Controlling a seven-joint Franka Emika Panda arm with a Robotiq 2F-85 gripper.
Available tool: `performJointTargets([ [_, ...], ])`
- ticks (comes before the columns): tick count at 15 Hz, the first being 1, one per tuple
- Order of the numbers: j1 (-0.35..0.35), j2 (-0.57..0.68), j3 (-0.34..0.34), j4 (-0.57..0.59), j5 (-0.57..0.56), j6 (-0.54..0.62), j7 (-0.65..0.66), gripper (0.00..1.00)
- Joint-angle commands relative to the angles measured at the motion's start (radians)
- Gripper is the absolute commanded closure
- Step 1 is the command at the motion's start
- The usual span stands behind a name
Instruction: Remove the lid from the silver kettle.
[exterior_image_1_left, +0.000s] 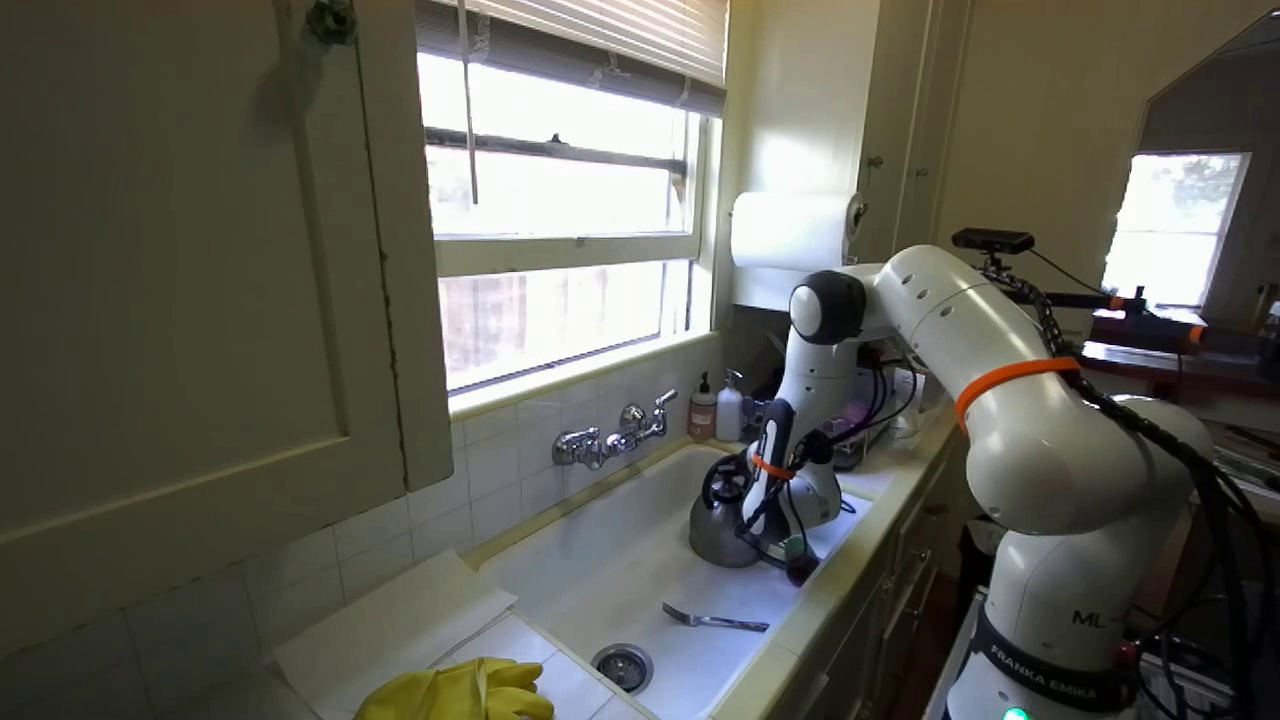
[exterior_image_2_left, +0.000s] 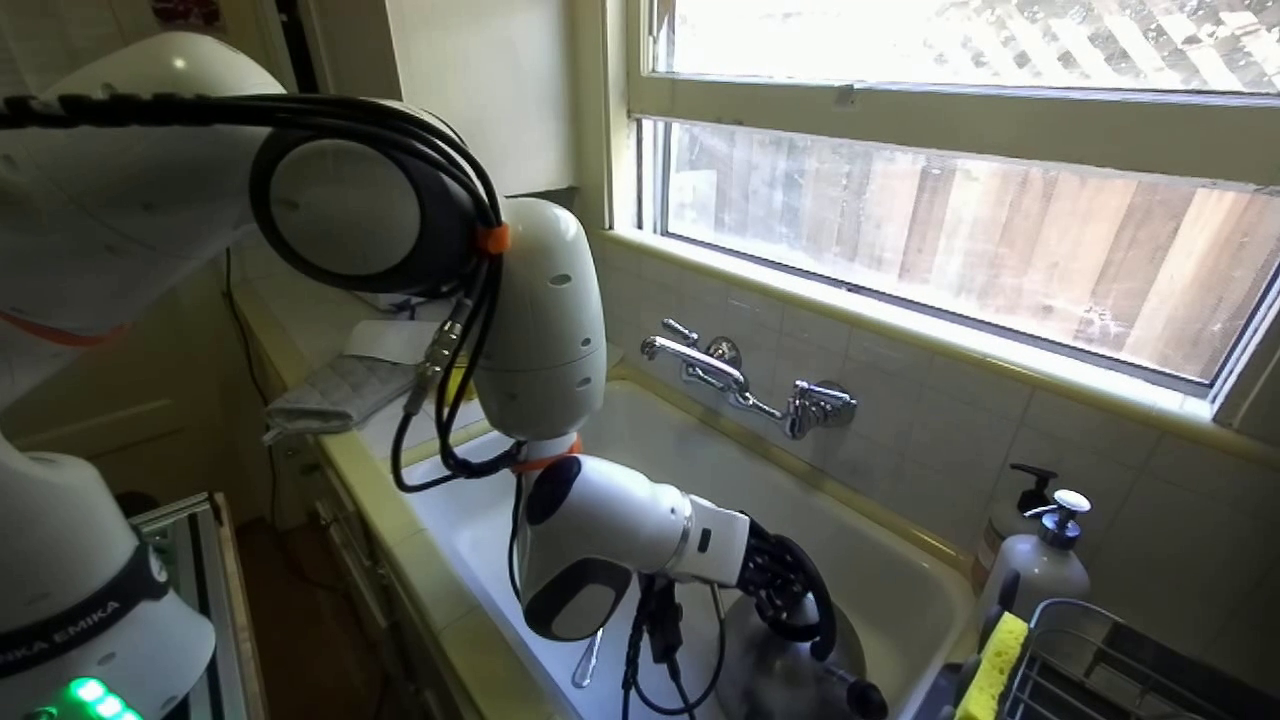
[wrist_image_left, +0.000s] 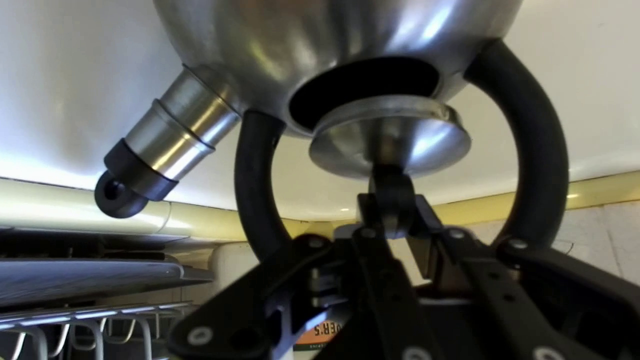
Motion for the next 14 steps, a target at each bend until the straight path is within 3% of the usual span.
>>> performJointTargets([
  [1, -0.017, 0.011, 0.011, 0.001, -0.036, 0.06, 0.041, 0.95],
  [7, -0.019, -0.023, 0.016, -0.042, -0.089, 0.063, 0.064, 0.95],
  [14, -0.003, -0.076, 0.017, -0.142, -0.066, 0.058, 0.058, 0.95],
])
